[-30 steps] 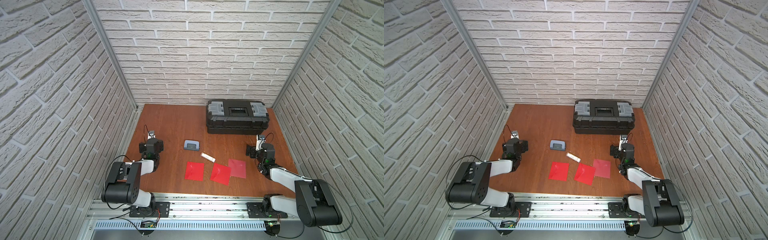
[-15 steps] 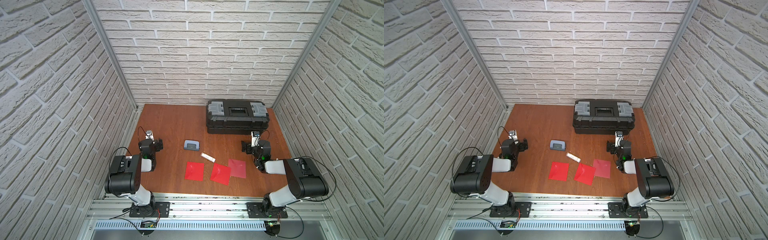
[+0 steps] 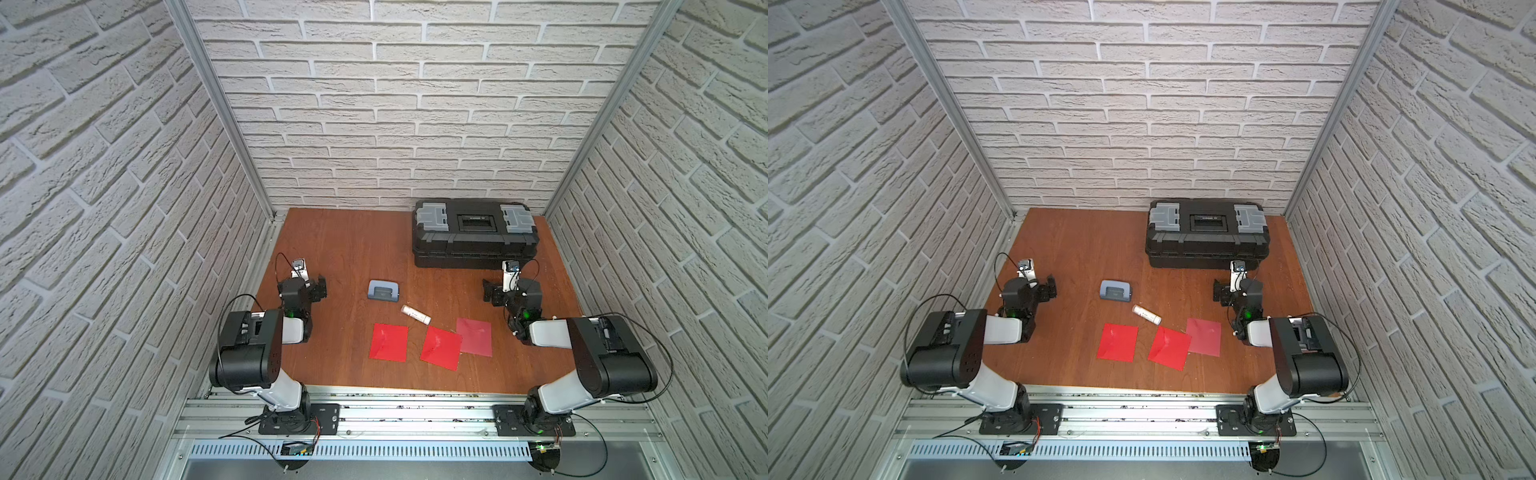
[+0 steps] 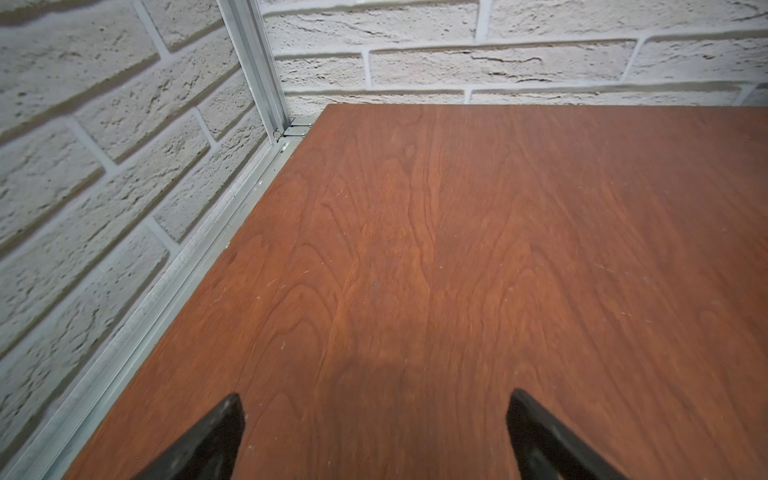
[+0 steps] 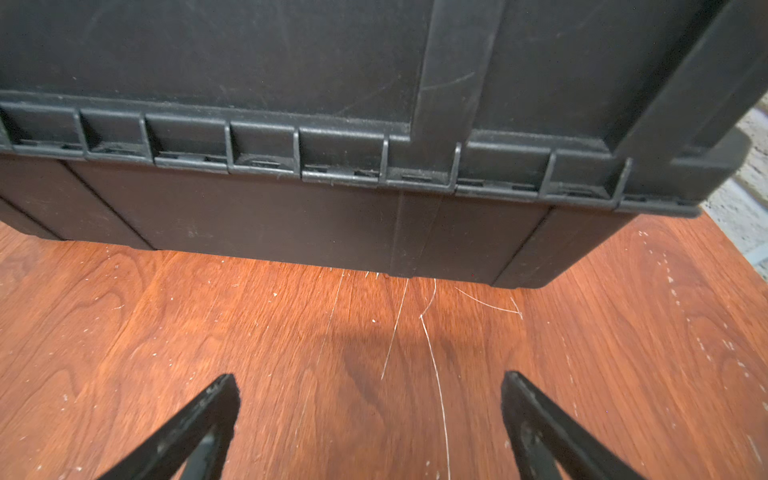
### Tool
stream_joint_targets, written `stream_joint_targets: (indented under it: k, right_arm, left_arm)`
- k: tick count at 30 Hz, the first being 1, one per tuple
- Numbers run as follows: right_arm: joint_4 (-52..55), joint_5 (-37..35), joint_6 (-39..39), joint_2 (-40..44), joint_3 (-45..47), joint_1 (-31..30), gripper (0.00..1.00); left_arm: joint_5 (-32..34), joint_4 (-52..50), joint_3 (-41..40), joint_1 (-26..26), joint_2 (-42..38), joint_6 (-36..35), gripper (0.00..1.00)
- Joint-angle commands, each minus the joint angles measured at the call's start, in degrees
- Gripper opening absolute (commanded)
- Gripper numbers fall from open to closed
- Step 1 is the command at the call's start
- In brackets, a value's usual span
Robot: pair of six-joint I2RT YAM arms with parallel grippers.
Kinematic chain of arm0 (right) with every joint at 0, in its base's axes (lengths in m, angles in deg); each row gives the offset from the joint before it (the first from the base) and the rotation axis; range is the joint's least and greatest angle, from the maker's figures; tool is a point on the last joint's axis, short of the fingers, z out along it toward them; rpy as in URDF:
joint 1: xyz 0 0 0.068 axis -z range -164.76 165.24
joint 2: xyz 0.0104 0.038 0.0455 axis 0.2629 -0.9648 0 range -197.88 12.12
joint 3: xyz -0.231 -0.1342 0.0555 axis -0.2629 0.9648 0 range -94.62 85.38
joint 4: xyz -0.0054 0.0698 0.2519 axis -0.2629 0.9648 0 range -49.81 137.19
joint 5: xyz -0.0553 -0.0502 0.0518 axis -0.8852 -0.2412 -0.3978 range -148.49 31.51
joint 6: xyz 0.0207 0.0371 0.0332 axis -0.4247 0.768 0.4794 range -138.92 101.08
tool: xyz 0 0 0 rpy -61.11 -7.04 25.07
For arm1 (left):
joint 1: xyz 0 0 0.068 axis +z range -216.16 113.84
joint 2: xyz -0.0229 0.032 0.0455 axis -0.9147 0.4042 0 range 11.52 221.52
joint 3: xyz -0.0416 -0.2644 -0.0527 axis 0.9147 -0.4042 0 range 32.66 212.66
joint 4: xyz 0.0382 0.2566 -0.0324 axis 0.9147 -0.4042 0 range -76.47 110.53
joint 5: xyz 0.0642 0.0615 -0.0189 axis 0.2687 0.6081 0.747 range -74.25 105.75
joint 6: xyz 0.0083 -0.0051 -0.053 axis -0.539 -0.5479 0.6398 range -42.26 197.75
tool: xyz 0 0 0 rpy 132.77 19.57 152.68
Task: Seal the envelope with a glue stick
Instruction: Reset both arms
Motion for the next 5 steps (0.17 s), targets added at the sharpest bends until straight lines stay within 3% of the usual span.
stream_joint_targets:
  k: [1, 5]
  right_arm:
    - [-2.07, 0.55, -0.46, 1.24, -0.98, 0.11, 0.99]
    - [-2.07, 0.58, -0.47, 1.24, -0.96, 0.02, 0.99]
  left_arm:
    - [-1.55, 2.13, -0.29, 0.75, 0.18, -0.09, 0.98]
    - [-2.23, 2.23, -0.35, 1.13, 0.18, 0.04, 0.98]
